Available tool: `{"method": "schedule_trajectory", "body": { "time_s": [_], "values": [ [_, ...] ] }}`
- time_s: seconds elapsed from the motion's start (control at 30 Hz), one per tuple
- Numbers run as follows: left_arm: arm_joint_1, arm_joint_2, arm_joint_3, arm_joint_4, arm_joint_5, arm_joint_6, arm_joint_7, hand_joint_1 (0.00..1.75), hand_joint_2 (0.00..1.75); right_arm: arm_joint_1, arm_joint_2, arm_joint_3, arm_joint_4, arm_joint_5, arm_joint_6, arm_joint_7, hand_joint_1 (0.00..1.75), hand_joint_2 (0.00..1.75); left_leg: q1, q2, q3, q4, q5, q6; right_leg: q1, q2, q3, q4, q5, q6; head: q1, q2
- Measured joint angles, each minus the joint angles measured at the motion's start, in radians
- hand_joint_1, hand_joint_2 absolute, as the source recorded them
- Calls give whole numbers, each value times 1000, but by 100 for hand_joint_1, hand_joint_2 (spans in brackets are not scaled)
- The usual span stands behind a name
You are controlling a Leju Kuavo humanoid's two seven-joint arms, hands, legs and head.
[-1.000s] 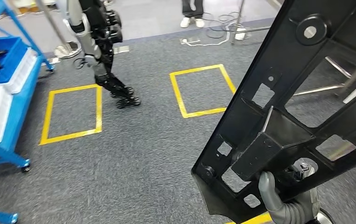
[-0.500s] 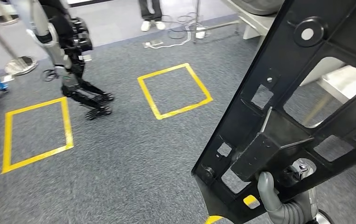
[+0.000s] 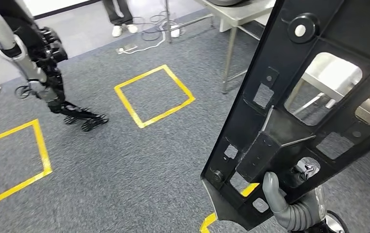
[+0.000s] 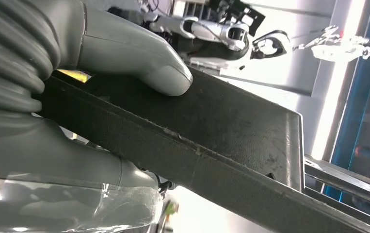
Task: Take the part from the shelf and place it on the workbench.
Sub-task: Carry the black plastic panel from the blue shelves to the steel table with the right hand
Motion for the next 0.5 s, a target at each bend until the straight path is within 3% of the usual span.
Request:
{"method": "schedule_trajectory", "body": {
  "time_s": [0.03, 0.07, 0.13, 0.2, 0.27, 0.3, 0.33, 0.4, 0.43, 0.47, 0.5],
  "values": [
    [2, 0, 0, 0, 0, 0, -1, 0, 175, -1, 0, 0, 0, 0, 1, 1, 175, 175, -3, -4, -23, 39, -4, 5, 3, 14, -1, 0, 1, -2, 0, 0],
    [3, 0, 0, 0, 0, 0, -4, 0, 175, -2, 0, 0, 0, 1, 2, 3, 175, 175, -6, -8, -28, 36, 12, 11, 5, 29, -1, 0, 2, -3, 0, 0],
    [3, -1, 0, 0, 0, 1, -14, 0, 175, -8, 0, 0, 0, 6, 7, 12, 175, 175, -12, -31, 21, -86, 88, 27, 7, 59, 1, 0, 3, -4, 0, 0],
    [1, -1, 0, 1, 1, 3, -26, 0, 175, -20, 0, 2, 0, 16, 14, 26, 175, 175, -17, -85, 79, -224, 148, 39, 7, 85, 1, 1, 5, -2, 0, 0],
    [1, -3, 0, 2, 1, 3, -33, 0, 175, -33, 1, 4, -1, 31, 20, 49, 175, 175, -21, -106, 95, -268, 161, 45, 2, 109, -6, -1, 11, 6, 0, 0],
    [1, -5, 0, 3, 1, 2, -36, 0, 175, -38, 1, 6, -2, 37, 21, 62, 175, 175, -22, -93, 96, -272, 164, 46, 0, 121, -9, -3, 14, 12, 0, 0],
    [0, -7, 0, 3, 1, 1, -37, 0, 175, -40, 0, 7, -3, 44, 22, 74, 175, 175, -20, -80, 98, -278, 169, 49, 0, 114, -13, -1, 13, 16, 0, 0],
    [-1, -14, 0, 4, 1, -2, -42, 0, 175, -49, -1, 9, -6, 53, 22, 92, 175, 175, -15, -55, 104, -293, 179, 53, 6, 57, -34, 43, -18, 23, 2, 0],
    [0, -17, 1, 4, 1, -4, -44, 0, 175, -55, -1, 10, -7, 56, 22, 99, 175, 175, -15, -40, 106, -297, 182, 54, 7, 20, -58, 97, -51, 25, 4, 0],
    [2, -20, 1, 4, 1, -5, -45, 0, 175, -60, -1, 11, -7, 58, 22, 103, 175, 175, -15, -25, 105, -298, 182, 56, 7, -3, -90, 165, -86, 30, 4, 0],
    [4, -23, 1, 4, 1, -6, -45, 0, 175, -63, 0, 12, -7, 60, 21, 106, 175, 175, -16, -8, 105, -298, 182, 56, 5, -11, -121, 231, -113, 35, 4, 0]
  ]
}}
